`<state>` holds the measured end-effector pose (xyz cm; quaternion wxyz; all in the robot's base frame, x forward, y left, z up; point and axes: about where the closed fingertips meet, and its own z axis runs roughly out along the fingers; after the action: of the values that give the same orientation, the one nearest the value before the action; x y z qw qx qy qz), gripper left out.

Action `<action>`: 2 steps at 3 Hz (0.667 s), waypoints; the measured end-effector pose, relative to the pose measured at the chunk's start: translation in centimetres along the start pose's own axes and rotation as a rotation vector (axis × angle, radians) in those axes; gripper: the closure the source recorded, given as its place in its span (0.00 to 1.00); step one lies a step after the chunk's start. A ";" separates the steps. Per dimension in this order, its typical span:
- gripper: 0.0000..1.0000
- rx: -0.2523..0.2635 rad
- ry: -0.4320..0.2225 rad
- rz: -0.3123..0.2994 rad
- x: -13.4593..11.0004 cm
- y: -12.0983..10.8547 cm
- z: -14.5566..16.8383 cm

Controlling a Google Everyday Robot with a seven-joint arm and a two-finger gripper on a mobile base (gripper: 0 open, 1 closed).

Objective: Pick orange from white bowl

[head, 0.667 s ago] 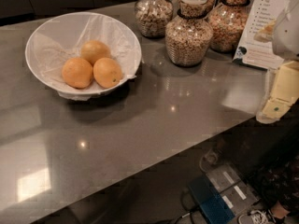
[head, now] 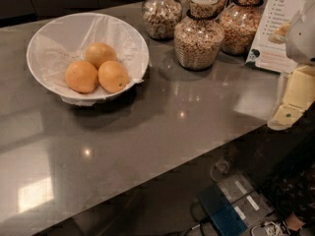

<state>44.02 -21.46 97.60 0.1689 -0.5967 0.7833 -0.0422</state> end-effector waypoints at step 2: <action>0.00 -0.018 -0.086 -0.069 -4.4 -0.6 4.1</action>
Offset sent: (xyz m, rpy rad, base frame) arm 0.0519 0.0805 -0.0452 0.1051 -0.0212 0.1776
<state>46.90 -16.87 94.86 0.1954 -0.6260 0.7548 -0.0153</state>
